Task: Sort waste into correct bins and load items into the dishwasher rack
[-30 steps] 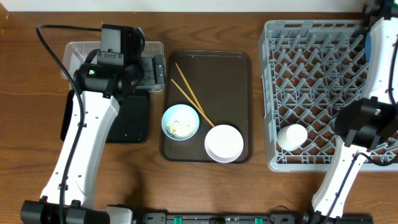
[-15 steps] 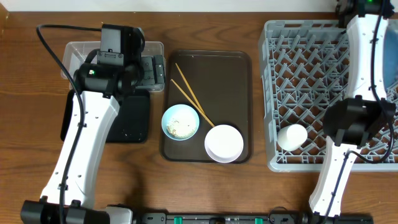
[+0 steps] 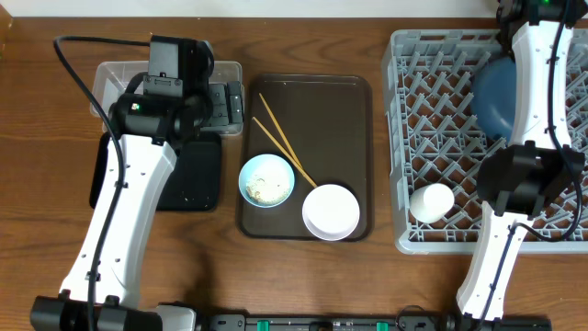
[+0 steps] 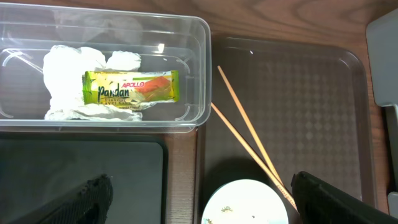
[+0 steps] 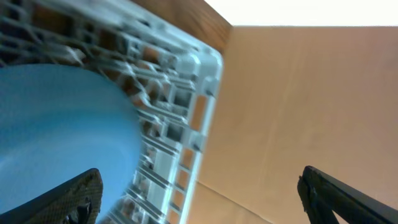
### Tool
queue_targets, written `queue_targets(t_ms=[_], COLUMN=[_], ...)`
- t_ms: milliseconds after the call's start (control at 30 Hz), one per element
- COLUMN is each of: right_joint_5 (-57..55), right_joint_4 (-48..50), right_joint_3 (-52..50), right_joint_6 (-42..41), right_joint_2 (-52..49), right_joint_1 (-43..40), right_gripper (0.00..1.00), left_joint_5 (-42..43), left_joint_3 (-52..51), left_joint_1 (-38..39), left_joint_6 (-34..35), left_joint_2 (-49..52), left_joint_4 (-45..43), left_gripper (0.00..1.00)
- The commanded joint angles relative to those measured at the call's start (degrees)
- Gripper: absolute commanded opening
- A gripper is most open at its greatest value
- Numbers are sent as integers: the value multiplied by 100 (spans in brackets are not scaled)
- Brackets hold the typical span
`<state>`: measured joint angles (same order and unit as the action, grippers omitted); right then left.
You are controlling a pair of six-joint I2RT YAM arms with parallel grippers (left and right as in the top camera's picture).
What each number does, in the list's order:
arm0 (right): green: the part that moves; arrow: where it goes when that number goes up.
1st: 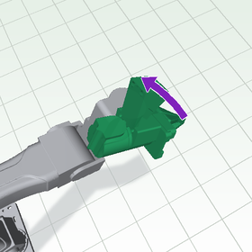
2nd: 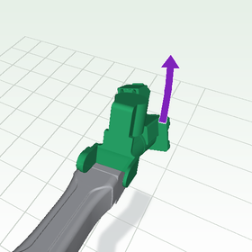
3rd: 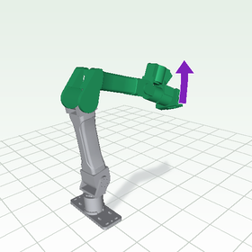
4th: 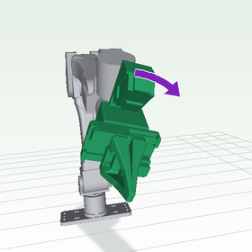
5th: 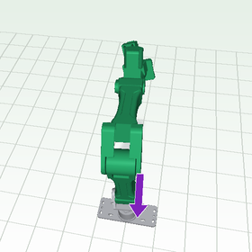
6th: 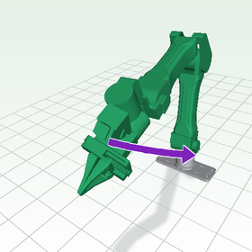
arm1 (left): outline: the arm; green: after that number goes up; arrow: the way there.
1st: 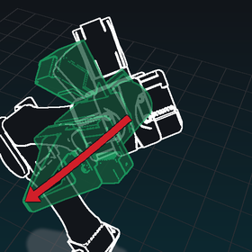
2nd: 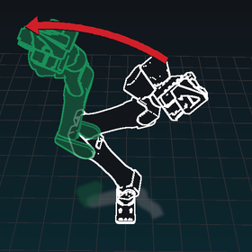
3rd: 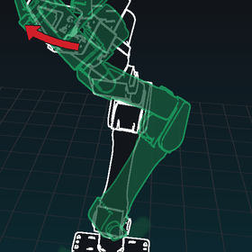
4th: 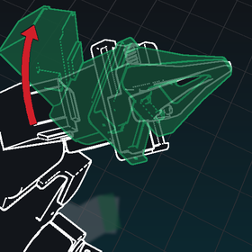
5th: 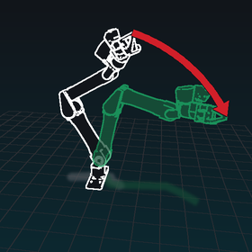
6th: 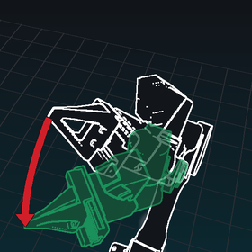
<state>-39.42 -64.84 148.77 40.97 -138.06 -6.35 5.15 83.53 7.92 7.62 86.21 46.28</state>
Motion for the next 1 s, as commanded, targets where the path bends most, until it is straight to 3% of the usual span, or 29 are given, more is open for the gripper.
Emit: queue_targets(t_ms=[0, 167, 367, 433, 500, 700, 967], right_joint_5=[1073, 3178, 7197, 8526, 9053, 8697, 6092], right_joint_4=[26, -55, -356, -557, -769, -1652, -2376], right_joint_3=[4, 4, 4, -4, -7, -7, -7], right_joint_6=[-402, -1123, -2664, -2771, -2771, -2911, -3735], right_joint_2=[503, 1025, 1252, 1182, 1121, 879, 678], right_joint_1=[17, 83, 125, 164, 245, 953, 2398], right_gripper=[99, 99, 99, 99, 99, 83, 77], left_joint_5=[-92, -92, -92, -92, -92, -92, -92], left_joint_3=[109, 109, 109, 109, 109, 109, 109], left_joint_1=[-24, -24, -24, -24, -24, -24, -24], left_joint_6=[-9, -9, -9, -9, -9, -9, -9], left_joint_2=[26, 26, 26, 26, 26, 24, 24], left_joint_4=[17, 17, 17, 17, 17, 17, 17], left_gripper=[95, 95, 95, 95, 95, 95, 95])
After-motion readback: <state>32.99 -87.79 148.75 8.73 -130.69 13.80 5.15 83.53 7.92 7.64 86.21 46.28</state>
